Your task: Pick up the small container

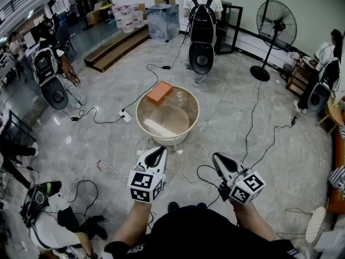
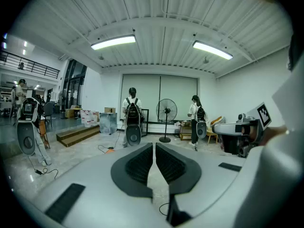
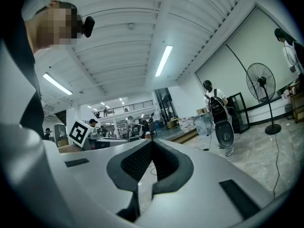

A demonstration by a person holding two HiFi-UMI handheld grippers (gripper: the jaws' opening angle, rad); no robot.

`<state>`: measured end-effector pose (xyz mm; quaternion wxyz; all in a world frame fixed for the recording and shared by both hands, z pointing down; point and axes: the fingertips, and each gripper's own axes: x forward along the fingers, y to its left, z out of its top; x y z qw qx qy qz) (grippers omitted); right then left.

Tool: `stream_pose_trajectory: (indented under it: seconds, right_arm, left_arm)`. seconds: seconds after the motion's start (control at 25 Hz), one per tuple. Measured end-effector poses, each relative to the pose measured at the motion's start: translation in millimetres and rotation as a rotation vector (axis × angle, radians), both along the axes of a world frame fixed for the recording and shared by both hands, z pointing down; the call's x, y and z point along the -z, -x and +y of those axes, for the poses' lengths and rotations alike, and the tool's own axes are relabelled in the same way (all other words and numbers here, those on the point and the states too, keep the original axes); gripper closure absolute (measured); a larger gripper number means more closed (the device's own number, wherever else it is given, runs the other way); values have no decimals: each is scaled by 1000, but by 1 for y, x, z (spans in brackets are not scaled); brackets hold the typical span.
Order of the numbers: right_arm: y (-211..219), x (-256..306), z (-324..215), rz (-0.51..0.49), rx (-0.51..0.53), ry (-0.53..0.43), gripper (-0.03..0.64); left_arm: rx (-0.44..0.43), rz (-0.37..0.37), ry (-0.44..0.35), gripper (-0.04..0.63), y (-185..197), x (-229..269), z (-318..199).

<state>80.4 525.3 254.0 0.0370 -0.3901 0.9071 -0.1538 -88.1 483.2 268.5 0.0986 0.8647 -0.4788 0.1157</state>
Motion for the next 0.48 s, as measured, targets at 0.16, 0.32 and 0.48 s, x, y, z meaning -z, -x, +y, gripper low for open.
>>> stream_pose_trajectory:
  seconds: [0.16,0.32,0.48]
  right_arm:
    - [2,-9,-1,29,-3,10,605]
    - [-2,-13,5,36,15,8,606]
    - [-16,-7,5,33,16,2,606]
  left_arm:
    - [-12,0,0,561,-4,-5,-3]
    - [-18,3,5,562,-14,-7,0]
    - [-23,5,12,562,-31,-2,2]
